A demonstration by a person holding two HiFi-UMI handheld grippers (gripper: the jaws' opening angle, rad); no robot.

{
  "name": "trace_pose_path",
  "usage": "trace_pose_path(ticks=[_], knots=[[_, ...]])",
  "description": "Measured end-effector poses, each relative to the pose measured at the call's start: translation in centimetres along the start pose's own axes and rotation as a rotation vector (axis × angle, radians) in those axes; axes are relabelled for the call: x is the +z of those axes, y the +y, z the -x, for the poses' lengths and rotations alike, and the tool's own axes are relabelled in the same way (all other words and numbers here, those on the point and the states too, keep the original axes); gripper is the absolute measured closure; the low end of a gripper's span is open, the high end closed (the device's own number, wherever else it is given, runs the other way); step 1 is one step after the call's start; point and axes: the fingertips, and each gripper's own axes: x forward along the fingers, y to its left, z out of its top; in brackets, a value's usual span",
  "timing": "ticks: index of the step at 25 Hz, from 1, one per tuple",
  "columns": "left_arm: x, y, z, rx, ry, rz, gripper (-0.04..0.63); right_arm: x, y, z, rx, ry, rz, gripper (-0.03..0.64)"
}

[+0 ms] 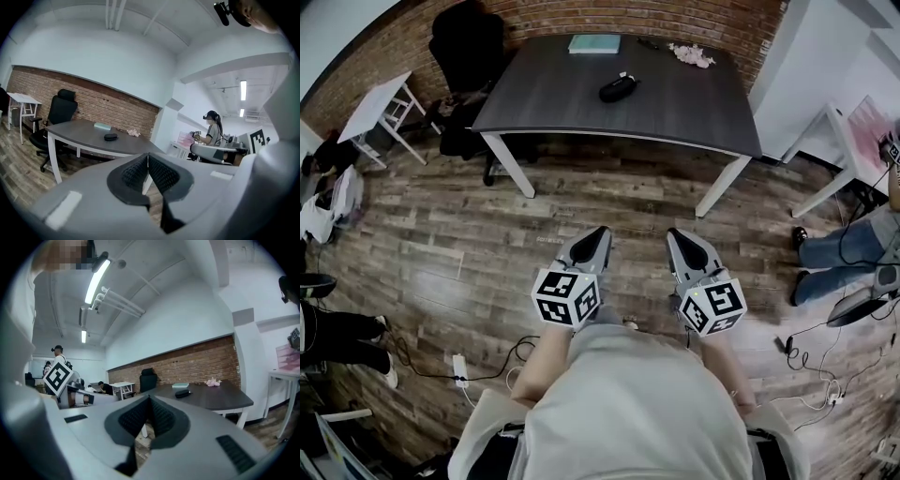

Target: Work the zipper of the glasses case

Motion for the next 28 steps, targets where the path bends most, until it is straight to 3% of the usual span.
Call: trace_pose_path(ticks=[1,6,10,20,28], knots=[[0.1,0.0,0.1,0.001,-0.005,0.003,0.579,0.0,-0.2,0.0,-0.004,0.003,0.007,0.609],[-0.5,0.4,0.5,-0.001,0.012,0.014,0.468,-0.3,-0.3,0.0,0.017,-0.001,-0.010,0.407],[-0.5,1.2,0.1,-0.001,0.023,0.031,0.371,-0.5,-0.8,-0.7,0.022,-0.017,-0.041,0.295],[1.1,5.5,-7.0,-0.013,0.038,0.036,0.349,-1.0,-5.1,-7.4,0.023,0.032,-0.028,0.272],[5.6,12.0,-15.6,-0.031,0.036,0.033,0.348,1.3,-9.9,-17.5,0.027,0.030,-0.020,0.272]])
